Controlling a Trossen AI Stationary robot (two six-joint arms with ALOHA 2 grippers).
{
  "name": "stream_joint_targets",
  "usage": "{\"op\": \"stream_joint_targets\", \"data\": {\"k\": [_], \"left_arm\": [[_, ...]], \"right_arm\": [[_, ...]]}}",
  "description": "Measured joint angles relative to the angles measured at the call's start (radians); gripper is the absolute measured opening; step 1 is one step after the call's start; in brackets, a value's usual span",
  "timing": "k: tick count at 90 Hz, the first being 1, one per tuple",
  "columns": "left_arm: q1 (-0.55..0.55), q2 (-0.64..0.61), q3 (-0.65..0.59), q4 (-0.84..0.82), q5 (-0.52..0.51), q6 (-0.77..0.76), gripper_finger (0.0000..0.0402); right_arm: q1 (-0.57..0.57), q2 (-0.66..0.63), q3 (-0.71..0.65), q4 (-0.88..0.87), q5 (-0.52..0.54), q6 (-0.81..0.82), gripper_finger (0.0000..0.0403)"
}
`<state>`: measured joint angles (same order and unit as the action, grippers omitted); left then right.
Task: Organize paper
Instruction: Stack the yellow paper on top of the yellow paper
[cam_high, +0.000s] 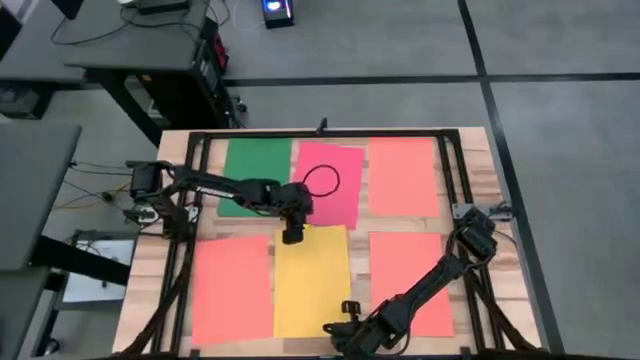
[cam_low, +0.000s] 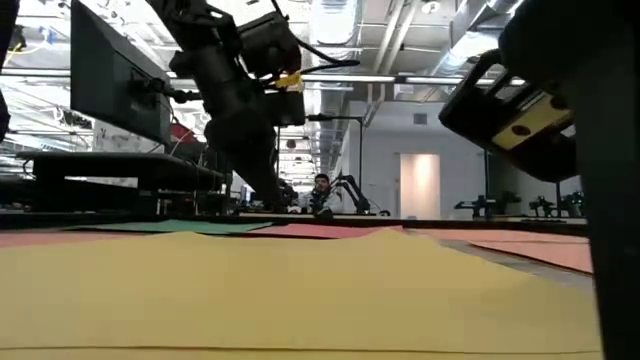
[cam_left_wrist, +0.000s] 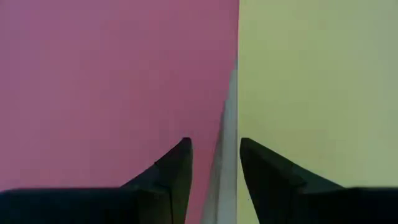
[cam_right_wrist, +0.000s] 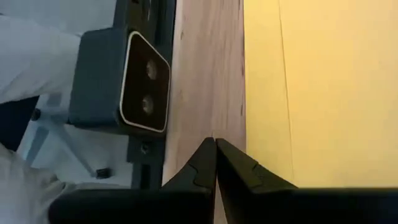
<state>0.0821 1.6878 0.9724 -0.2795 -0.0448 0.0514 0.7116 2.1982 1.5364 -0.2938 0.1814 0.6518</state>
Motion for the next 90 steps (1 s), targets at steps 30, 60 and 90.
{"op": "stream_joint_targets", "data": {"k": [30, 60, 90], "left_arm": [[-0.063, 0.000, -0.017, 0.008, -0.070, 0.063, 0.0007], [-0.066, 0.022, -0.014, 0.014, -0.069, 0.039, 0.0000], [-0.069, 0.141, -0.010, 0.077, -0.071, -0.007, 0.0000]], "right_arm": [[0.000, 0.000, 0.000, 0.048, 0.000, 0.002, 0.0000], [0.016, 0.000, 0.000, 0.073, 0.000, 0.014, 0.0000], [0.007, 0.041, 0.005, 0.042, -0.041, 0.031, 0.0000]]}}
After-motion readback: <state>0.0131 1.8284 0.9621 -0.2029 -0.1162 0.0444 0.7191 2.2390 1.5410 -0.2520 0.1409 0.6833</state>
